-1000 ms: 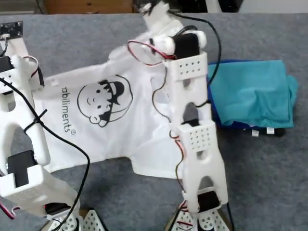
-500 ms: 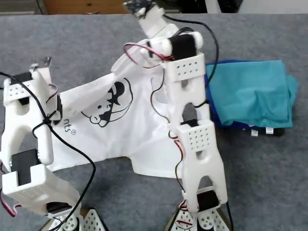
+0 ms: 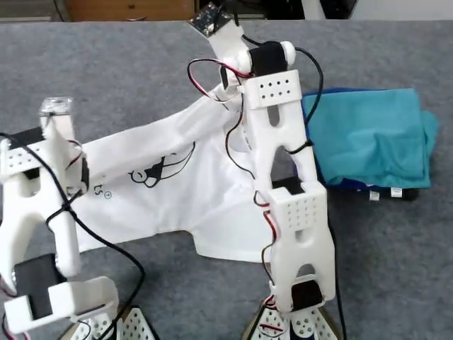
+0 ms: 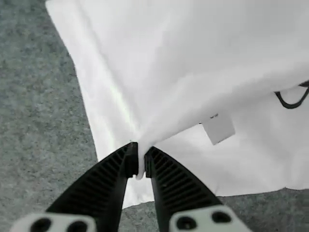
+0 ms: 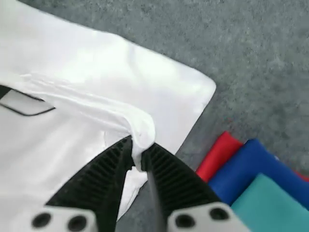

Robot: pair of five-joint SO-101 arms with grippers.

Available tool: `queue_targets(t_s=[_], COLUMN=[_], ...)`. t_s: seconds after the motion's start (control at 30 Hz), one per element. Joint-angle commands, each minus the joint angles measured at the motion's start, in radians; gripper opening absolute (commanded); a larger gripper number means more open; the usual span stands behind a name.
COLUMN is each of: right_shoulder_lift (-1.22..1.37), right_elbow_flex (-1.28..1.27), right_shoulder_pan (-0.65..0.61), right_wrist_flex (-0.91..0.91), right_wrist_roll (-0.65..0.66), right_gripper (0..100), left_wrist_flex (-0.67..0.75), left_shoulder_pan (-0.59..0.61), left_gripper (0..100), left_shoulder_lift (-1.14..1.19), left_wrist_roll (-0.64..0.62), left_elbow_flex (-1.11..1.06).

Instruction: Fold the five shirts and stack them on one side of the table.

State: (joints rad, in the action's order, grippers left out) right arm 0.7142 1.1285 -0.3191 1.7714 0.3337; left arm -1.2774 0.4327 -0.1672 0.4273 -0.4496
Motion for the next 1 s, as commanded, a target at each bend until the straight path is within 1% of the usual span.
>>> queue_targets(t_s=[0.0, 0.13, 0.27, 0.37, 0.5, 0.7, 0.8, 0.9, 0.97], right_shoulder_lift=[-0.127, -0.193, -0.271, -0.369, -0.536, -0.878, -1.024, -1.156, -1.239], right_elbow_flex=[-0.137, -0.298, -0.469, -0.622, -0.951, -1.469, -1.638, -1.748, -1.807], right_shoulder_pan=[-0.016, -0.010, -0.012, -0.012, -0.010, -0.008, 0.007, 0.018, 0.013], right_wrist_flex=[0.012, 0.003, -0.055, -0.104, -0.203, -0.443, -0.491, -0.503, -0.496], right_wrist_roll=[0.009, 0.009, 0.005, 0.009, 0.011, 0.003, 0.002, 0.011, 0.037], right_gripper=[0.1, 0.1, 0.1, 0.1, 0.1, 0.1, 0.1, 0.1, 0.1], left_wrist_flex=[0.029, 0.021, 0.021, -0.015, -0.021, -0.005, -0.005, -0.005, -0.006], left_shoulder_pan=[0.072, 0.092, 0.057, 0.055, 0.071, 0.074, 0.075, 0.078, 0.091], left_gripper=[2, 2, 2, 2, 2, 2, 2, 2, 2], left_shoulder_lift=[-0.044, -0.042, -0.044, -0.042, -0.050, -0.056, -0.113, -0.219, -0.297], left_wrist_roll=[0.009, 0.064, 0.066, 0.069, 0.072, 0.084, 0.117, 0.124, 0.152], left_elbow_flex=[0.006, -0.009, -0.032, -0.034, -0.063, -0.166, -0.235, -0.304, -0.328])
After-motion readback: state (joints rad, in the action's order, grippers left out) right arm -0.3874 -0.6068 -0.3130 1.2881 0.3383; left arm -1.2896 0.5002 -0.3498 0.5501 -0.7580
